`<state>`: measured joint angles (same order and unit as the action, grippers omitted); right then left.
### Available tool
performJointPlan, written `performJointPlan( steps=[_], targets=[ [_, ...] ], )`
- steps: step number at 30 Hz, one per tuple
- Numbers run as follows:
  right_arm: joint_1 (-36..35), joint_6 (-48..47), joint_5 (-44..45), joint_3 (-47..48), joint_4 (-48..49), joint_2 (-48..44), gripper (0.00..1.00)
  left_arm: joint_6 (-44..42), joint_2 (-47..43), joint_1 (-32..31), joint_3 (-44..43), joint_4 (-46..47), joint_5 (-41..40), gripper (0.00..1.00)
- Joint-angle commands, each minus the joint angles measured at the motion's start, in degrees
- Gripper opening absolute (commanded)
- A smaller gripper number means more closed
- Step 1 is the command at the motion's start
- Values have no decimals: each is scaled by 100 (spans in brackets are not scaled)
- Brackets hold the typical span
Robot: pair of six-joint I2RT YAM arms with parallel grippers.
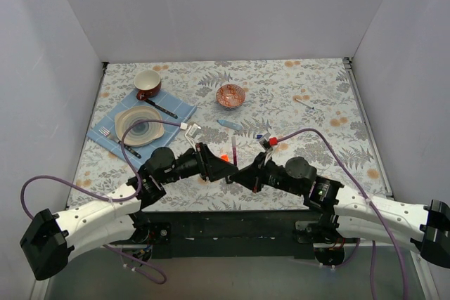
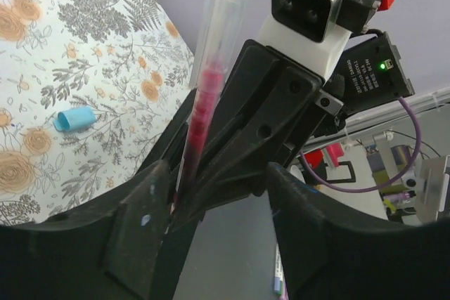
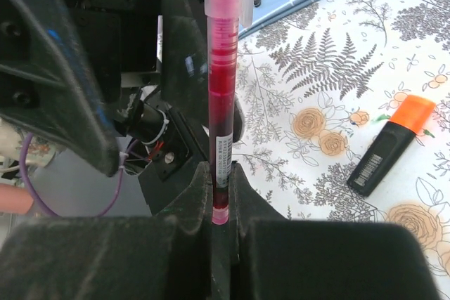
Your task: Insert the pens into the pen caps
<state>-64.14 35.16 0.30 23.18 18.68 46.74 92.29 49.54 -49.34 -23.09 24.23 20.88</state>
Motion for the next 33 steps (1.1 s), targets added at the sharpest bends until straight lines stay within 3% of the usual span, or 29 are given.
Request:
performJointPlan(
  steps=[1, 10, 23, 30, 33],
  targets=[
    [-2, -35, -168, 143, 426, -104, 1, -369, -155, -5, -512, -620, 13, 62],
    [-11, 140, -451, -68, 514, -236, 1, -835, 143, -5, -1188, -1297, -558, 72],
    [-2, 255, -645, -279, 514, -367, 1, -959, 513, -5, -1883, -1676, -928, 64],
    [-11, 272, -618, -323, 488, -429, 1, -985, 601, -5, -1918, -1685, -805, 50],
    [-11, 281, -583, -305, 479, -411, 1, -1003, 592, -5, -1848, -1693, -700, 31]
  ],
)
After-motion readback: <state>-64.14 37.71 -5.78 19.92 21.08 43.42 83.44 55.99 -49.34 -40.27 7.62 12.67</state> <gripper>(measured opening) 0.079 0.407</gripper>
